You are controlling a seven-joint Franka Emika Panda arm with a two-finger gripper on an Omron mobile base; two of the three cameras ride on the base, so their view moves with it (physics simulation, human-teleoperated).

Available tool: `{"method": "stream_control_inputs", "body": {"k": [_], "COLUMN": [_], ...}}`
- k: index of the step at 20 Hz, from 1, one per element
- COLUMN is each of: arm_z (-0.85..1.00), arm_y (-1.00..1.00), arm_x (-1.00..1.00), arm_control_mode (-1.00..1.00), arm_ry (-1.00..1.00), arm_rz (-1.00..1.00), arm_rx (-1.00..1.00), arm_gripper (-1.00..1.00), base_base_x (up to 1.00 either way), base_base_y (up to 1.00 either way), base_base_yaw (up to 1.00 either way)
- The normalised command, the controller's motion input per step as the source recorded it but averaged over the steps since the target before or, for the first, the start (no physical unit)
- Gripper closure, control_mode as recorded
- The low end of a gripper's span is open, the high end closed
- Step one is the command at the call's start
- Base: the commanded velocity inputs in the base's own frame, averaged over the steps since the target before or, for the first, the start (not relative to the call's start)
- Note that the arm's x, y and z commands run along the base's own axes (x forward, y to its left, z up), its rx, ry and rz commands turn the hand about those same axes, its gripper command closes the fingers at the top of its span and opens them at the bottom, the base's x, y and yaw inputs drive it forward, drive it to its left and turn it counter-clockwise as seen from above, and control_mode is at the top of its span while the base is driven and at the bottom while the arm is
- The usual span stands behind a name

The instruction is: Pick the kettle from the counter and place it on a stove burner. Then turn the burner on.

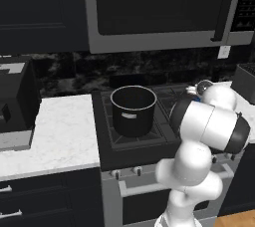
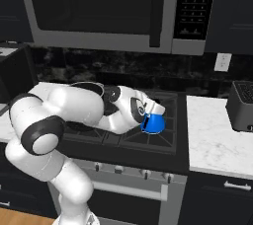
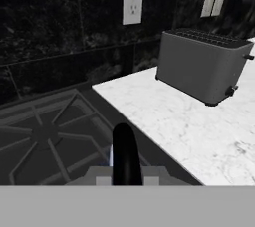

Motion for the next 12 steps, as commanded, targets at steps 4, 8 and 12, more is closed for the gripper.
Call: {"method": "stream_control_inputs", "body": {"k": [4,8,12], "arm_z": [0.0,0.0,-0.14], "arm_y": [0.03,0.0,0.01], "arm_x": [0.53,0.26,0.0], "arm_control_mode": [-1.0,-1.0,-1.0], "arm_ry": [0.0,0.0,0.0], "arm_rz": [-0.06,-0.01,0.0], "arm_rx": [0.0,0.0,0.0], "arm_gripper": [1.0,1.0,1.0], "base_base_x": [0.0,0.0,0.0], "base_base_y": [0.0,0.0,0.0], "base_base_yaw": [0.0,0.0,0.0]}}
